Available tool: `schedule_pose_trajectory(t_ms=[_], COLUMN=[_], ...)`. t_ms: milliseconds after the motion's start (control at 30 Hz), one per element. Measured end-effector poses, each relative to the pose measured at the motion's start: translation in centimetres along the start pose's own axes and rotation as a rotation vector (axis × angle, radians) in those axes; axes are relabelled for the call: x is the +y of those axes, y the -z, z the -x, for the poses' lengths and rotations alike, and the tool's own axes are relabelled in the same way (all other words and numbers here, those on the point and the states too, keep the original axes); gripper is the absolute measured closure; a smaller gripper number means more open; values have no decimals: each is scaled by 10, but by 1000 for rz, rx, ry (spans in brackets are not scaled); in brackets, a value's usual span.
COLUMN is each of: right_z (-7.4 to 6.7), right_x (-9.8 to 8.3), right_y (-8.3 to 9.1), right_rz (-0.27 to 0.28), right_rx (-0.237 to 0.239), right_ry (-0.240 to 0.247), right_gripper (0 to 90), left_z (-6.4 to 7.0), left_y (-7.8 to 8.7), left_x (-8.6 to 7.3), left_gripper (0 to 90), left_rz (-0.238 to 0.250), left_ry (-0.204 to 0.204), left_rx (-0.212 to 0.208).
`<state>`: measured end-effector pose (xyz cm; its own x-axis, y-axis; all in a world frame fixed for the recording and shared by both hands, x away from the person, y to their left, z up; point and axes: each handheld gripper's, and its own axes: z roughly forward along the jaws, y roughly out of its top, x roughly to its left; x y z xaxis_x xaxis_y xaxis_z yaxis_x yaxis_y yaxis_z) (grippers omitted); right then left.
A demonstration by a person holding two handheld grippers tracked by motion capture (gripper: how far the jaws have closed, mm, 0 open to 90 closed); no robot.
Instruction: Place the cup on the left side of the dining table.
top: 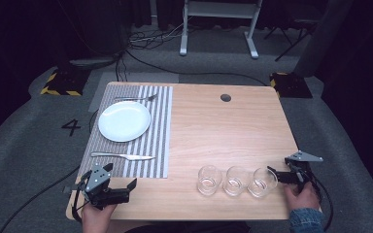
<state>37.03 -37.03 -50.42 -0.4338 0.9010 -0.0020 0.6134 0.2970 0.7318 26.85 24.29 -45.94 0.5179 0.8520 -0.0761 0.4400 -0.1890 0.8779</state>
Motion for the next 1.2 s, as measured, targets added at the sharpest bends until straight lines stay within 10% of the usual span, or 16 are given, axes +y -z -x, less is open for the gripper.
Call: schedule_pose_trajectory(t_ms=[267,633,1200], right_z=[0,0,0], right_x=[0,0,0], right_y=[0,0,0], right_rz=[0,0,1], right_rx=[2,2,2], right_ry=[0,1,1], right_gripper=[127,127,127], left_z=[10,14,53], left_y=[11,21,-23], left_x=[19,30,59], left_gripper=[0,0,1], left_rz=[64,107,57], left_ry=[25,22,-64], left_rx=[-71,-23,-188])
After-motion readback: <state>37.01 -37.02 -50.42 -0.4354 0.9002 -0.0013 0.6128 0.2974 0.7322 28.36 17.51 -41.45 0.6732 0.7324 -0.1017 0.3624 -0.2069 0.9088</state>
